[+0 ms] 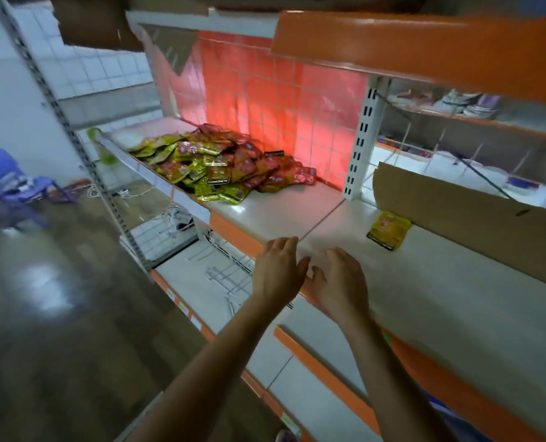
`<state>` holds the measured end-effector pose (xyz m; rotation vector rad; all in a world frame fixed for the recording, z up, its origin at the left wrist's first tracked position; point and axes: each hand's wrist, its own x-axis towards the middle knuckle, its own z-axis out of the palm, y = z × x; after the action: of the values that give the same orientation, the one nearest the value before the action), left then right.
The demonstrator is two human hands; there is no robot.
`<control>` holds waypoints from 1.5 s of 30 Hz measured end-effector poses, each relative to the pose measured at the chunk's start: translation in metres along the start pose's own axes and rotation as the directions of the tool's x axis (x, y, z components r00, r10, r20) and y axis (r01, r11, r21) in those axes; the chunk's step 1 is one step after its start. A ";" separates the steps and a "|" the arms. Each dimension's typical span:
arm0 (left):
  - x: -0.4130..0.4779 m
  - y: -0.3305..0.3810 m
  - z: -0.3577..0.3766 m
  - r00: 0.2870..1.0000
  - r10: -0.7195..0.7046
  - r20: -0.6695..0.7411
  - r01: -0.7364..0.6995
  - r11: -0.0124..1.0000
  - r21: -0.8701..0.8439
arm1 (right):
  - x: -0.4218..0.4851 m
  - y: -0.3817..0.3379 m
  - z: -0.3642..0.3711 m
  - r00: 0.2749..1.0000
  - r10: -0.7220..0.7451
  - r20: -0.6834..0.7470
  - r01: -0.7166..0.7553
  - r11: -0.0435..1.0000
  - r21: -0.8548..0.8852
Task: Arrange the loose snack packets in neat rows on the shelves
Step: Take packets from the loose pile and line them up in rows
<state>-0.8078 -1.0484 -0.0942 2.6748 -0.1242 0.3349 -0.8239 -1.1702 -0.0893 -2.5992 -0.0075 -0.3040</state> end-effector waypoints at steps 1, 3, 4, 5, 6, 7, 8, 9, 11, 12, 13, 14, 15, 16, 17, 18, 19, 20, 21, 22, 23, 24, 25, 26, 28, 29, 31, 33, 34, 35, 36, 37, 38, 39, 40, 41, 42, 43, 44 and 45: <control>0.009 -0.009 -0.002 1.000 -0.014 -0.007 0.014 1.000 0.004 | 0.010 -0.005 0.007 1.000 -0.004 0.004 0.004 0.999 0.032; 0.028 -0.026 -0.006 0.999 -0.039 -0.010 0.040 0.999 0.020 | 0.032 -0.017 0.020 1.000 -0.006 0.012 0.005 0.996 0.090; 0.038 -0.034 -0.008 0.999 -0.051 -0.007 0.052 0.998 0.028 | 0.043 -0.023 0.026 1.000 0.005 0.022 -0.007 0.993 0.116; 0.049 -0.043 -0.010 0.998 -0.061 -0.003 0.061 0.997 0.037 | 0.053 -0.029 0.032 0.999 0.023 0.037 -0.028 0.990 0.142; 0.058 -0.051 -0.012 0.998 -0.069 0.000 0.069 0.997 0.047 | 0.064 -0.035 0.037 0.998 0.038 0.056 -0.047 0.986 0.162; 0.067 -0.058 -0.013 0.997 -0.079 -0.001 0.079 0.995 0.055 | 0.073 -0.039 0.042 0.996 0.042 0.076 -0.054 0.984 0.171; 0.075 -0.065 -0.014 0.996 -0.090 -0.006 0.090 0.994 0.063 | 0.082 -0.043 0.048 0.995 0.038 0.096 -0.054 0.984 0.171; 0.082 -0.071 -0.014 0.995 -0.098 -0.013 0.099 0.993 0.069 | 0.091 -0.046 0.052 0.993 0.033 0.112 -0.052 0.984 0.169; 0.096 -0.081 -0.013 0.993 -0.114 -0.009 0.114 0.991 0.072 | 0.108 -0.051 0.061 0.991 0.038 0.127 -0.060 0.983 0.176; 0.102 -0.086 -0.012 0.992 -0.122 0.001 0.122 0.990 0.072 | 0.115 -0.054 0.064 0.991 0.040 0.128 -0.063 0.981 0.182; 0.108 -0.091 -0.010 0.991 -0.131 0.008 0.130 0.989 0.076 | 0.122 -0.056 0.068 0.991 0.035 0.126 -0.059 0.980 0.189; 0.115 -0.096 -0.010 0.990 -0.140 0.009 0.139 0.987 0.082 | 0.128 -0.058 0.071 0.992 0.025 0.122 -0.049 0.979 0.197; 0.122 -0.102 -0.009 0.989 -0.150 0.003 0.149 0.985 0.088 | 0.136 -0.061 0.074 0.993 0.017 0.118 -0.042 0.977 0.208; 0.130 -0.107 -0.009 0.988 -0.157 -0.004 0.157 0.983 0.091 | 0.144 -0.064 0.077 0.993 0.014 0.114 -0.039 0.975 0.221; 0.139 -0.113 -0.010 0.987 -0.160 -0.007 0.160 0.983 0.093 | 0.153 -0.068 0.081 0.994 0.015 0.113 -0.041 0.973 0.228; 0.148 -0.119 -0.010 0.988 -0.155 -0.009 0.155 0.984 0.090 | 0.161 -0.072 0.084 0.994 0.021 0.111 -0.047 0.971 0.233; 0.157 -0.125 -0.011 0.989 -0.147 -0.015 0.147 0.986 0.084 | 0.170 -0.076 0.087 0.994 0.032 0.108 -0.058 0.968 0.243; 0.167 -0.131 -0.013 0.990 -0.137 -0.024 0.138 0.987 0.081 | 0.179 -0.081 0.091 0.993 0.048 0.104 -0.074 0.962 0.263; 0.177 -0.137 -0.014 0.991 -0.127 -0.031 0.129 0.988 0.088 | 0.187 -0.086 0.095 0.993 0.065 0.100 -0.091 0.954 0.286; 0.188 -0.143 -0.015 0.993 -0.117 -0.032 0.120 0.988 0.100 | 0.194 -0.090 0.098 0.992 0.081 0.093 -0.105 0.948 0.302; 0.199 -0.149 -0.017 0.994 -0.107 -0.027 0.109 0.988 0.107 | 0.202 -0.095 0.102 0.992 0.094 0.087 -0.116 0.944 0.308; 0.209 -0.155 -0.019 0.995 -0.093 -0.019 0.094 0.990 0.105 | 0.210 -0.100 0.106 0.991 0.105 0.079 -0.125 0.943 0.308; 0.219 -0.160 -0.021 0.997 -0.076 -0.006 0.076 0.992 0.105 | 0.218 -0.105 0.111 0.991 0.115 0.072 -0.131 0.944 0.302; 0.229 -0.165 -0.022 0.998 -0.060 0.009 0.059 0.992 0.107 | 0.226 -0.110 0.116 0.990 0.127 0.068 -0.142 0.945 0.295; 0.247 -0.175 -0.023 0.998 -0.056 0.039 0.052 0.993 0.104 | 0.242 -0.118 0.126 0.981 0.181 0.064 -0.192 0.939 0.287; 0.255 -0.179 -0.023 0.997 -0.051 0.055 0.045 0.992 0.114 | 0.249 -0.122 0.130 0.974 0.219 0.061 -0.228 0.933 0.280; 0.268 -0.187 -0.021 0.996 0.010 0.086 -0.024 0.986 0.167 | 0.263 -0.128 0.139 0.955 0.293 0.055 -0.297 0.920 0.256; 0.277 -0.195 -0.018 0.992 0.067 0.103 -0.083 0.984 0.160 | 0.274 -0.134 0.146 0.932 0.361 0.041 -0.359 0.897 0.257; 0.280 -0.197 -0.018 0.991 0.082 0.107 -0.097 0.985 0.141 | 0.278 -0.136 0.148 0.917 0.396 0.036 -0.391 0.881 0.265; 0.282 -0.199 -0.017 0.989 0.100 0.105 -0.113 0.986 0.121 | 0.280 -0.138 0.150 0.904 0.427 0.033 -0.419 0.865 0.275; 0.283 -0.200 -0.017 0.988 0.123 0.094 -0.133 0.986 0.105 | 0.282 -0.139 0.152 0.892 0.452 0.031 -0.441 0.852 0.282; 0.284 -0.201 -0.016 0.986 0.150 0.075 -0.157 0.984 0.088 | 0.284 -0.139 0.154 0.883 0.468 0.030 -0.456 0.843 0.286; 0.283 -0.202 -0.016 0.983 0.177 0.054 -0.180 0.982 0.063 | 0.285 -0.139 0.155 0.877 0.480 0.031 -0.468 0.835 0.289; 0.283 -0.203 -0.016 0.980 0.194 0.041 -0.195 0.980 0.036 | 0.286 -0.139 0.156 0.872 0.488 0.033 -0.475 0.829 0.294; 0.283 -0.204 -0.015 0.980 0.196 0.045 -0.197 0.980 0.016 | 0.287 -0.139 0.157 0.870 0.493 0.032 -0.478 0.824 0.304; 0.284 -0.205 -0.014 0.980 0.189 0.059 -0.189 0.982 0.004 | 0.287 -0.138 0.159 0.869 0.494 0.026 -0.475 0.818 0.325; 0.286 -0.207 -0.013 0.981 0.179 0.071 -0.179 0.984 -0.007 | 0.288 -0.138 0.160 0.870 0.493 0.015 -0.465 0.809 0.359; 0.287 -0.208 -0.013 0.982 0.174 0.076 -0.173 0.985 -0.019 | 0.288 -0.138 0.162 0.870 0.493 0.001 -0.450 0.794 0.408; 0.288 -0.209 -0.013 0.981 0.175 0.079 -0.173 0.984 -0.030 | 0.289 -0.138 0.163 0.868 0.497 -0.016 -0.435 0.775 0.458; 0.289 -0.209 -0.013 0.979 0.186 0.079 -0.184 0.982 -0.034 | 0.289 -0.138 0.164 0.863 0.504 -0.035 -0.422 0.757 0.498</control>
<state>-0.5014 -0.8647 -0.0961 2.6565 -0.4020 0.2788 -0.5164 -0.9840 -0.0960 -1.9874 0.5542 -0.2896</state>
